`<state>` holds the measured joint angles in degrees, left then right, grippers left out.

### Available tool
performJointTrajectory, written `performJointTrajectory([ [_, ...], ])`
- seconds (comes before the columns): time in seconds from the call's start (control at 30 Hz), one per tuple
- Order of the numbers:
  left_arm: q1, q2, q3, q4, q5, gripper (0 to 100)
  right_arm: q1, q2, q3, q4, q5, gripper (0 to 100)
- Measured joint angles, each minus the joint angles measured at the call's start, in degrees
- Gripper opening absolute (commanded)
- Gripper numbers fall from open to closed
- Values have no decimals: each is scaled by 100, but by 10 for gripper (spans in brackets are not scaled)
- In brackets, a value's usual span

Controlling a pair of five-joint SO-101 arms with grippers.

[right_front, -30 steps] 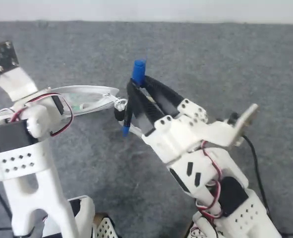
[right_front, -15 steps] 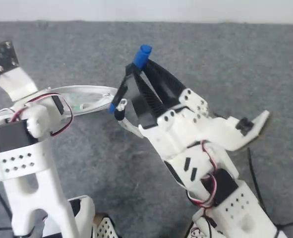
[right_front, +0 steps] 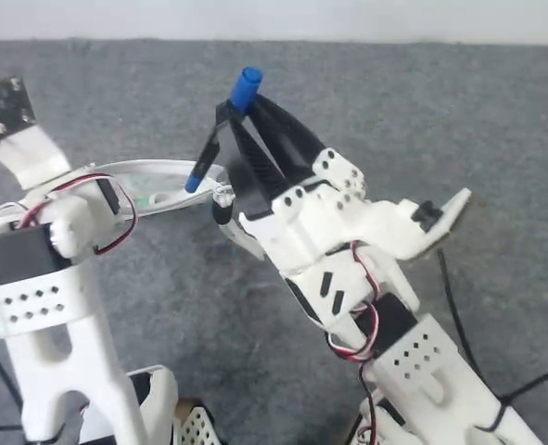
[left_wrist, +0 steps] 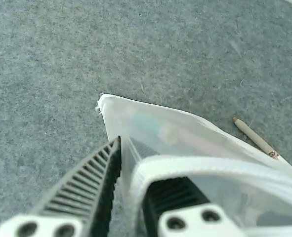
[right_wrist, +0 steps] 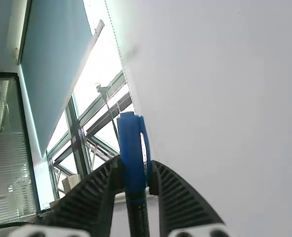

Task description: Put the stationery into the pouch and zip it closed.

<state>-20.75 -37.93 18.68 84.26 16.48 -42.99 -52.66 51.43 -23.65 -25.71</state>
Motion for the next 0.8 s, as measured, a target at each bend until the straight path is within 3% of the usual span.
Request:
performJointTrajectory([
  [0.27, 0, 0, 0, 0, 0, 11, -281, 457, 0, -9, 9, 6],
  [0.4, 0, 0, 0, 0, 0, 11, -589, 791, 0, -176, 396, 6],
  [0.8, 0, 0, 0, 0, 0, 11, -668, 2602, 0, -2831, 1899, 6],
])
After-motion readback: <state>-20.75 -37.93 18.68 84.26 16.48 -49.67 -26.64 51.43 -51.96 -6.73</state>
